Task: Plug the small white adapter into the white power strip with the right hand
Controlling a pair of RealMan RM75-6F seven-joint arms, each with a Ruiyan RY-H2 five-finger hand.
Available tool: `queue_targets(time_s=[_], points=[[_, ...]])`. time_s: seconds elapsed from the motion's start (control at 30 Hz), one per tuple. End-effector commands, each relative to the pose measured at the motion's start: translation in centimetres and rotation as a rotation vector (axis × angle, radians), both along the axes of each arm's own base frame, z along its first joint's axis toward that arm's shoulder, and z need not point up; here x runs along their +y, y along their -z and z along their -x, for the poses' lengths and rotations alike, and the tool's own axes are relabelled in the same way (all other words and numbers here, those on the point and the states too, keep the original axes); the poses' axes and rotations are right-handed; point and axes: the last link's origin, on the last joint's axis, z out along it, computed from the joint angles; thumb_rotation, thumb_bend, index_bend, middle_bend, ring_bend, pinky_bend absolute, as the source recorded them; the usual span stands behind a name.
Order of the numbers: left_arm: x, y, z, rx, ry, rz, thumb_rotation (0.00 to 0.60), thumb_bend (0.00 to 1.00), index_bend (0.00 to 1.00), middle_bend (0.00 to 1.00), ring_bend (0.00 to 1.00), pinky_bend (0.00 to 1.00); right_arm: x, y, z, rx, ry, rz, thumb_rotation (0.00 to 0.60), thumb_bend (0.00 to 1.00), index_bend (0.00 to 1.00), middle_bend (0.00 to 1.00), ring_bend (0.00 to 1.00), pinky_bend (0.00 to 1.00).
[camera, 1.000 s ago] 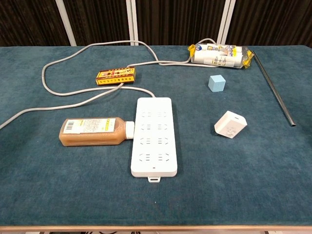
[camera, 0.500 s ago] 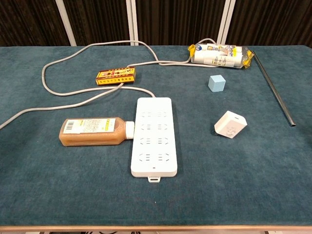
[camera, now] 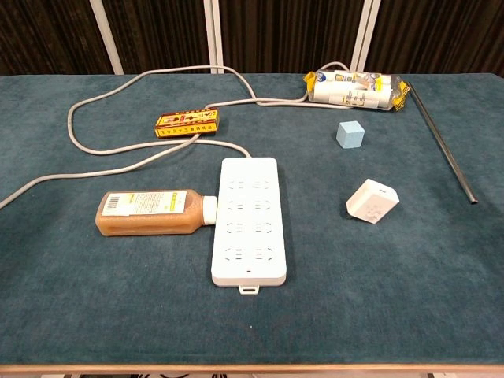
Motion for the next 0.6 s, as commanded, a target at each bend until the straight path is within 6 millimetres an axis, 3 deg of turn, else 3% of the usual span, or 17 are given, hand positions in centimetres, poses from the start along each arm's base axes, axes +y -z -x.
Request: queue_targets(time_s=[0.03, 0.27, 0.6], points=[[0.0, 0.0, 0.1, -0.004, -0.005, 0.007, 0.600, 0.09, 0.13, 0.00, 0.00, 0.00, -1.4, 1.9, -1.2, -0.047, -0.014, -0.017, 0.600, 0.36, 0.14, 0.11, 0.04, 0.00], [0.1, -0.3, 0.2, -0.010, -0.020, 0.004, 0.600, 0.09, 0.14, 0.00, 0.00, 0.00, -2.5, 5.9, -2.4, -0.078, -0.082, -0.016, 0.600, 0.36, 0.15, 0.11, 0.04, 0.00], [0.1, -0.4, 0.3, -0.010, -0.025, 0.006, 0.600, 0.09, 0.14, 0.00, 0.00, 0.00, -3.6, 9.2, -3.2, -0.101, -0.098, -0.032, 0.600, 0.36, 0.19, 0.16, 0.07, 0.00]])
